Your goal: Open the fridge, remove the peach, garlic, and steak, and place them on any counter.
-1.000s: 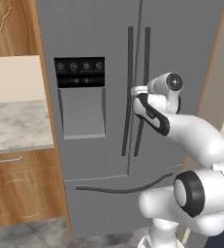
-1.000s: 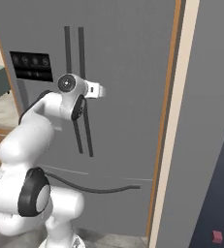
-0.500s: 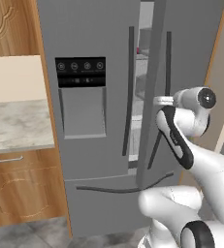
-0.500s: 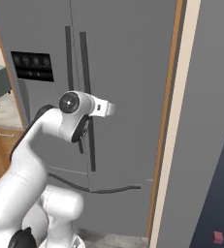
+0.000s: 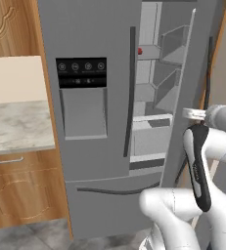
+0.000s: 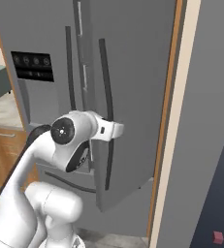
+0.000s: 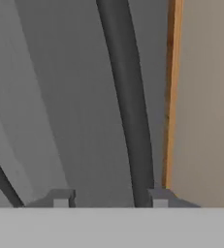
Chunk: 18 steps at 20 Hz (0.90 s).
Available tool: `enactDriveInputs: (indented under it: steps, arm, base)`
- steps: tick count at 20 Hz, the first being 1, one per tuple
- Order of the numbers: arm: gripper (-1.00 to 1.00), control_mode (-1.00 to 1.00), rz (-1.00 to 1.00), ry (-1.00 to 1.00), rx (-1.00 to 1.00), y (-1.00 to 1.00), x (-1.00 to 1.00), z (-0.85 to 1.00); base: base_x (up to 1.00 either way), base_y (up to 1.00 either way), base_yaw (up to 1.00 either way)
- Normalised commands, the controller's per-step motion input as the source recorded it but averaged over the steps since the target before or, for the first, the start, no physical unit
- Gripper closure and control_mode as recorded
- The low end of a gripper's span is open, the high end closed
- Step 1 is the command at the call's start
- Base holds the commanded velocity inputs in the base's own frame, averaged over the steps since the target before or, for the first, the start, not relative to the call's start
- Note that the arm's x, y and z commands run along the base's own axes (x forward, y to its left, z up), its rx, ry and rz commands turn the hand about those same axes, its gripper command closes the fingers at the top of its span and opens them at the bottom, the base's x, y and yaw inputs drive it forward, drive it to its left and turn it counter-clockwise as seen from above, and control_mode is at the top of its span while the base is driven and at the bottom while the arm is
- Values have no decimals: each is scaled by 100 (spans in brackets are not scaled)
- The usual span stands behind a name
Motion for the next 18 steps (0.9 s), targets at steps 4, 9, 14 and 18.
enactDriveInputs:
  steps: [4, 9, 14, 18]
  arm:
    - [-100, -100, 0, -13, -2, 69, -100, 14]
    - [-100, -100, 0, -3, -9, 100, -89, 18]
    - [-100, -100, -8, 2, -16, 91, 44, 11]
    - [-100, -100, -16, 9, -14, 61, 100, 0]
  base:
    - [0, 0, 0]
    - [0, 0, 0]
    - [0, 0, 0]
    - [0, 0, 0]
